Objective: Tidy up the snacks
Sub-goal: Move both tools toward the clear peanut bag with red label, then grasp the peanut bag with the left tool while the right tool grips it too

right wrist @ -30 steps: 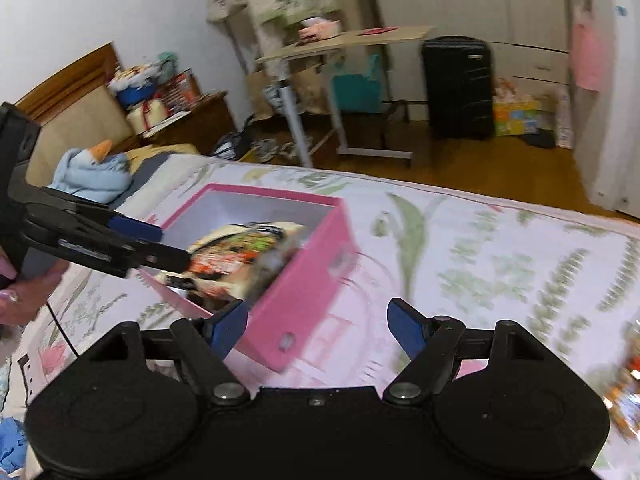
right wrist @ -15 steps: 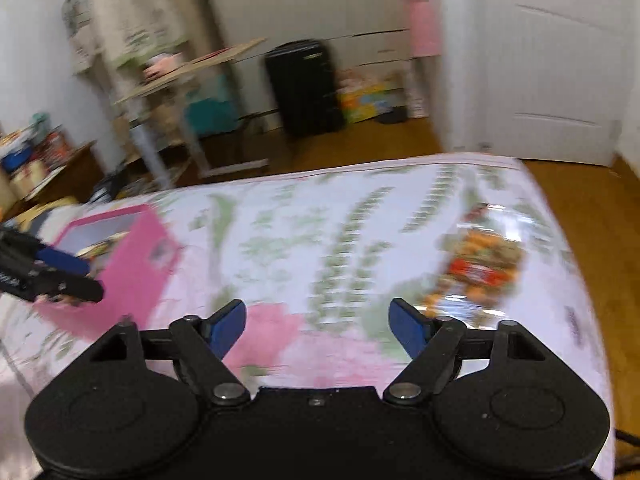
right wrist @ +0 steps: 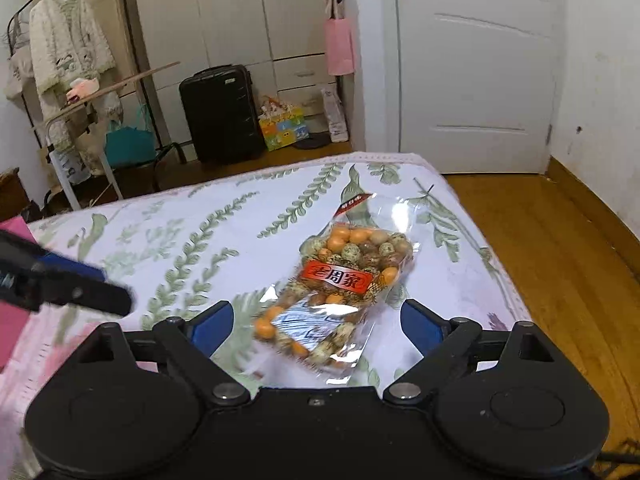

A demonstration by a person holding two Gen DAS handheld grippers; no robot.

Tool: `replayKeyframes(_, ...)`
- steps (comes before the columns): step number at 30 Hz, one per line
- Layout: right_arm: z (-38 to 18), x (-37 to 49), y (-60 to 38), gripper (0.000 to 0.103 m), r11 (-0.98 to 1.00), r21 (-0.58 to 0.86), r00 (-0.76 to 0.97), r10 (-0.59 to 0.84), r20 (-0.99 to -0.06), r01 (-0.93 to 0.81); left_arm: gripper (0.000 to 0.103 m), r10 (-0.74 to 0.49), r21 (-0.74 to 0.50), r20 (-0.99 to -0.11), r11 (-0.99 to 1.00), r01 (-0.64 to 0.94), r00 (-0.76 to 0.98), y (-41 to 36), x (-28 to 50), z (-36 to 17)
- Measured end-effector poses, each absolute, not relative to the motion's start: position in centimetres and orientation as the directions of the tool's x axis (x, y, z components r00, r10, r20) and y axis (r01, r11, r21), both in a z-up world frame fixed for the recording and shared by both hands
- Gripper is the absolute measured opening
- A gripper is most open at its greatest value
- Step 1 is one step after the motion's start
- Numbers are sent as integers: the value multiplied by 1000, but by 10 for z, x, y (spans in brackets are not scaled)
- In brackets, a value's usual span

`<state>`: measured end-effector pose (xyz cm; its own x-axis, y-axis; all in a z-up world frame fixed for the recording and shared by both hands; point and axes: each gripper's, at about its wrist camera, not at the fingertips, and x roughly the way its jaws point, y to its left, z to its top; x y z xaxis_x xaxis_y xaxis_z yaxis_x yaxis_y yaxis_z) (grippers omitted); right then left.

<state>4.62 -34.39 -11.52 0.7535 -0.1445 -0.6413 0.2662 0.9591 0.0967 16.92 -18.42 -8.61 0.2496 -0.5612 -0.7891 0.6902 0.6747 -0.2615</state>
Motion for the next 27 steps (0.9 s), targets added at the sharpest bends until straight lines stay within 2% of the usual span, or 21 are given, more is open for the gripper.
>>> replayKeyframes(7,-149,74,-369,93,950,167,712,-75,-698,264,64,-568,-285,-786,685,670,246,-254,194,-120)
replayKeyframes(11,-155,84,-376,97,949,214,724,-21,-690,232,65,-557,-311,-811,669,676,178,-286,209,-143)
replayKeyframes(13,-156,91,-376,103,955,207,716,-8,-698,212,65,-583,-355,-805,623,697,112,-293,212,-149)
replayKeyframes(18,-160,105,-365,103,985,120,695,-1,-719,126,64,-617,-467,-786,558,686,-33,-297,220,-155)
replayKeyframes(22,-157,106,-355,99,988,84,681,-28,-732,130,62,-591,-397,-806,576,714,29,-299,201,-150)
replayKeyframes(27,-150,96,-347,95,982,108,671,-23,-741,153,62,-583,-415,-812,592,691,11,-286,189,-148)
